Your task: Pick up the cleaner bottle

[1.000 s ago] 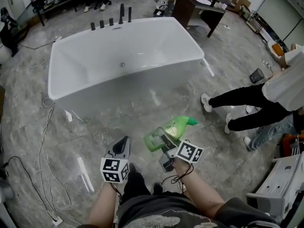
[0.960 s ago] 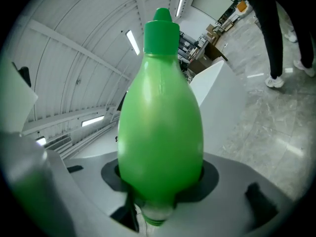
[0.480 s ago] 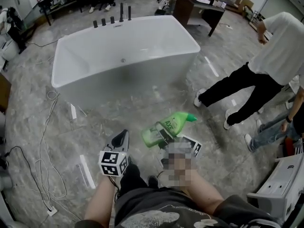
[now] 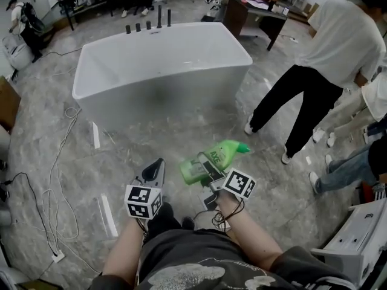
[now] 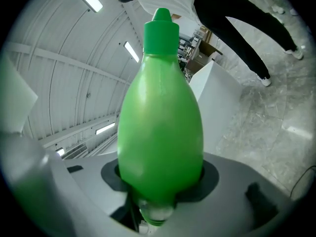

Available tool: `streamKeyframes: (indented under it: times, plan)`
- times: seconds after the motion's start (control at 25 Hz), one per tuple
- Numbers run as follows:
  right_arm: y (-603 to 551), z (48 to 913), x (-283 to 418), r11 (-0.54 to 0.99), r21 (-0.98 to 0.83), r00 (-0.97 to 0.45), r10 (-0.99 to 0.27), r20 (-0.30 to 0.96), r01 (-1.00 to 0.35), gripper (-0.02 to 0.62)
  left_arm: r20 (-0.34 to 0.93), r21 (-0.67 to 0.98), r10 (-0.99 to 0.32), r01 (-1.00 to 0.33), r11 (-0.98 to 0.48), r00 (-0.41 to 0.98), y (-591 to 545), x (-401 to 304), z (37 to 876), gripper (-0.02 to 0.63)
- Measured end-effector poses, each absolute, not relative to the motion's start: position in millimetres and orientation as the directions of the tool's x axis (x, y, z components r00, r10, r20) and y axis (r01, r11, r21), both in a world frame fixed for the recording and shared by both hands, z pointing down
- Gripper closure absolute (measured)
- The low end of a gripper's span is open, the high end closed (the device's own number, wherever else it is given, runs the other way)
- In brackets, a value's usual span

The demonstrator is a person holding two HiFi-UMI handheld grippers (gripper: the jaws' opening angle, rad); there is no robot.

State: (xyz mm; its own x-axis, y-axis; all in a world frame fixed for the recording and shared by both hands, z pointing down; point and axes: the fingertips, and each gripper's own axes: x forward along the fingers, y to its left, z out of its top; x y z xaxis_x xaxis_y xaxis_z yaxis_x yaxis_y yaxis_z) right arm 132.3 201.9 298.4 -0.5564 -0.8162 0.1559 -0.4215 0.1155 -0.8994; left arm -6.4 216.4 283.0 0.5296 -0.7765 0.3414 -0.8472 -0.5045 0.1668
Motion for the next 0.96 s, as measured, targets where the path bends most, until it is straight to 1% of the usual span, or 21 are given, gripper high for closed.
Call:
streamKeyframes:
  times: [0.4, 0.96]
  plan:
    - [231, 302, 125, 0.105, -0.915, -0.557, -0.818, 0.144, -0.390, 0.397, 0.339, 0.164, -0.783, -0.852, -0.497, 0.522, 245, -12, 282, 0.591]
    - [232, 296, 120, 0.114, -0.921, -0.592, -0.794, 0.140, -0.372, 0.397, 0.344, 0.156, -0.789, -0.860, -0.487, 0.509, 246, -9, 274, 0.591]
